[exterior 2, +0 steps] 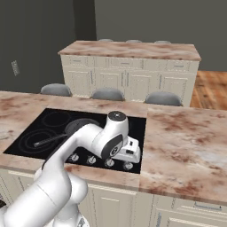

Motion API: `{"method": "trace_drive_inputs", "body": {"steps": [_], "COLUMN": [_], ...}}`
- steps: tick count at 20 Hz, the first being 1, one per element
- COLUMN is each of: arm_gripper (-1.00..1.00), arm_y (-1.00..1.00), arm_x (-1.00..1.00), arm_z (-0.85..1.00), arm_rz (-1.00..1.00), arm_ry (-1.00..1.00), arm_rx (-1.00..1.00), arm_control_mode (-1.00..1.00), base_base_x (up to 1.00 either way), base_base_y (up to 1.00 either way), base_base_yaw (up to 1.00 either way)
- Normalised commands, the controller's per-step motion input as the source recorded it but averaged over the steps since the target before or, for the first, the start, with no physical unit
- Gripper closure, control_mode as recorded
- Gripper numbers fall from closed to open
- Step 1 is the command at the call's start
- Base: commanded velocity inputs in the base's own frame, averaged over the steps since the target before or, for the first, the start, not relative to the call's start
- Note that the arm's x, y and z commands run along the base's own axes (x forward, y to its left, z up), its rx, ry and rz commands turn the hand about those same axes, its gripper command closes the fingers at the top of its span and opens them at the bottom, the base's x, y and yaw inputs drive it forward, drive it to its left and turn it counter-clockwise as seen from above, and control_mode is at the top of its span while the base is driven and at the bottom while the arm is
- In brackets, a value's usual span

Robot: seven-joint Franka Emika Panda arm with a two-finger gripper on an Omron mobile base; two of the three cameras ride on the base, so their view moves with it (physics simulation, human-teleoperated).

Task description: Pick the kettle from the counter and place it on a stove burner. Then turn the burner on.

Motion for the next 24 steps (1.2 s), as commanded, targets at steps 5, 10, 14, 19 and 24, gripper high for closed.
{"method": "trace_drive_inputs", "body": {"steps": [5,10,14,19,24], "arm_gripper": [-1.00,-1.00,-1.00,-1.00,-1.00], "arm_y": [-0.16,-0.27,-0.18,-0.01,-0.02], "arm_x": [0.31,0.27,0.36,0.41,0.31], "arm_z": [-0.33,-0.34,-0.29,-0.27,-0.27], "arm_rz": [0.06,0.04,0.02,0.00,0.00], "arm_ry": [0.00,0.00,0.00,0.00,0.00], "arm_rx": [0.00,0.00,0.00,0.00,0.00], "arm_control_mode": [-1.00,-1.00,-1.00,-1.00,-1.00], "base_base_x": [0.00,0.00,0.00,0.00,0.00], "base_base_y": [0.00,0.00,0.00,0.00,0.00], "base_base_yaw": [0.00,0.00,0.00,0.00,0.00]}}
